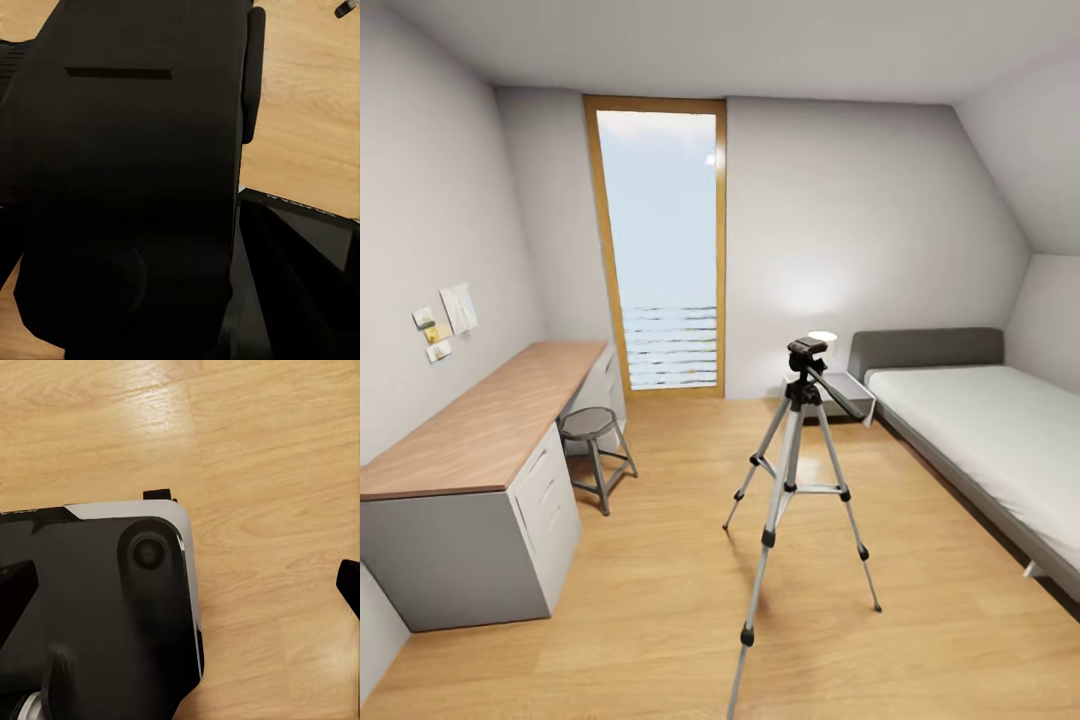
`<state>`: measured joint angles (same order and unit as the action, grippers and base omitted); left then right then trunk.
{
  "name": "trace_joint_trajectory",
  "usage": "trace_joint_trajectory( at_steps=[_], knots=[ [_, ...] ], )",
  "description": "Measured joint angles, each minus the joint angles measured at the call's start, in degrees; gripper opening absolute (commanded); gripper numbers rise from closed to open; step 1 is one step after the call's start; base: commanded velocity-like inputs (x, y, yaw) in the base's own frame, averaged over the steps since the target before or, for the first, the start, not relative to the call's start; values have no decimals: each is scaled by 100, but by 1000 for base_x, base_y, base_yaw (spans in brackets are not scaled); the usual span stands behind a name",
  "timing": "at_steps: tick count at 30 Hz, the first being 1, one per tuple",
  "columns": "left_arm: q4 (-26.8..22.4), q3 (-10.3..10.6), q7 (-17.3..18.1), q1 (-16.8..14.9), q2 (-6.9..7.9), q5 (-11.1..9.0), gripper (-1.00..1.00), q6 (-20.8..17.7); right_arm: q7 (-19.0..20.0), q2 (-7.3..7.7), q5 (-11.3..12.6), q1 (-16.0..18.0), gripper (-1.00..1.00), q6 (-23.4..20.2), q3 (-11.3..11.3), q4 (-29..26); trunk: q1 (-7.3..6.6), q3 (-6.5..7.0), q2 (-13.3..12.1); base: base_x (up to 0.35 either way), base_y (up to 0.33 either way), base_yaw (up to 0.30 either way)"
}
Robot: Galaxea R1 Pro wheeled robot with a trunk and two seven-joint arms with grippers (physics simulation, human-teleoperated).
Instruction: Attach the digital camera to the camera tripod in the bedroom.
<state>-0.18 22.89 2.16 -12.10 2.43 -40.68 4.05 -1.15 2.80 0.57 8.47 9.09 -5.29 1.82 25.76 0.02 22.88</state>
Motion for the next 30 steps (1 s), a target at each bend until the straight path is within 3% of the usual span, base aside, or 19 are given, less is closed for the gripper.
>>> trace_joint_trajectory(
  at_steps=[30],
  knots=[
    [0, 1, 0, 0, -4, 0, -100, 0, 0, 0, 0, 0, 100, 0, 15, -1, 0, 0, 0, 0, 0, 269]
  ],
)
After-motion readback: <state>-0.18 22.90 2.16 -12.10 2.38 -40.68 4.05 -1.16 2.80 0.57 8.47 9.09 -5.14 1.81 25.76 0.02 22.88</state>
